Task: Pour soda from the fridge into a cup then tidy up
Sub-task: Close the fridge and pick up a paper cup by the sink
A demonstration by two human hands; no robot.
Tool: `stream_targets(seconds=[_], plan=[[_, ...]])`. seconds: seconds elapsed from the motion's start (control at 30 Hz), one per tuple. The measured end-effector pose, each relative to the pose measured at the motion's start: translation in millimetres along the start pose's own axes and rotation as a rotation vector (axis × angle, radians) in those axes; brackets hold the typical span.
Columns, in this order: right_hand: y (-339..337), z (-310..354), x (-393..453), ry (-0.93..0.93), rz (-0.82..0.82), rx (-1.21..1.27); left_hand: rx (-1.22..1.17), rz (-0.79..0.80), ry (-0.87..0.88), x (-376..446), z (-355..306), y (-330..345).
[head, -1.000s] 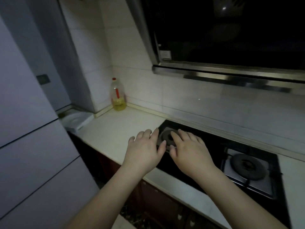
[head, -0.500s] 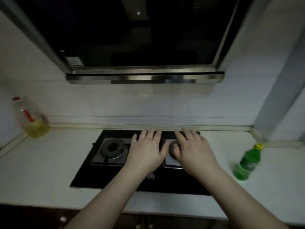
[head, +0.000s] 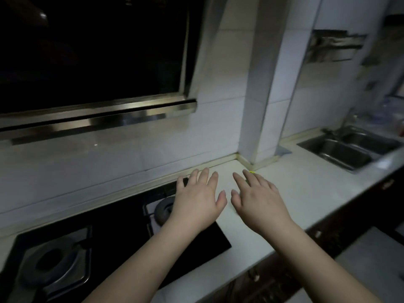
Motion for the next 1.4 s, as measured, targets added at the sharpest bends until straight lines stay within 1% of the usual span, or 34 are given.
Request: stream_targets(seconds=[0.13,0.27,0.4,0.5,0.6,0.87,1.0,1.17,1.4], plan=[[-4,-49,-10,0.107,0.019,-0.054,-0.043,-0.001,0.15,25,-42,3],[-3,-105,-25,0.258,0.026,-0.088,-0.102,0.015,0.297,49,-97,12],[-12,-158,-44,0.388,-0.003,-0.121,-0.133,0.013,0.418,67,-155,12],[-21,-198,-55,0.458,-0.003,-0.148,-0.129,0.007,0.503,78,-201,13],[-26,-241,-62,0.496,0.007,-0.121,-0.148,0.019,0.568,92,-248,18],[-59,-368,-84,0.636,-0.084,-0.123,-0.205,-0.011,0.708,132,-384,12],[-66,-426,-96,0.701,-0.072,-0.126,-0.209,-0.018,0.748,147,-440,15],[-65,-481,-102,0.751,-0.054,-0.124,-0.213,0.006,0.799,163,-493,25],[-54,-536,-85,0.813,-0.036,-0.083,-0.217,0.041,0.847,202,-543,45]])
Point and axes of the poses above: each hand's wrist, its own x-axis towards the middle knuckle, its own y-axis out of the palm, z = x × y, the point moved 9 cm from there along x, towards the middle knuckle, and after that the axes turned 9 degrees about y, right-handed, at the moved point
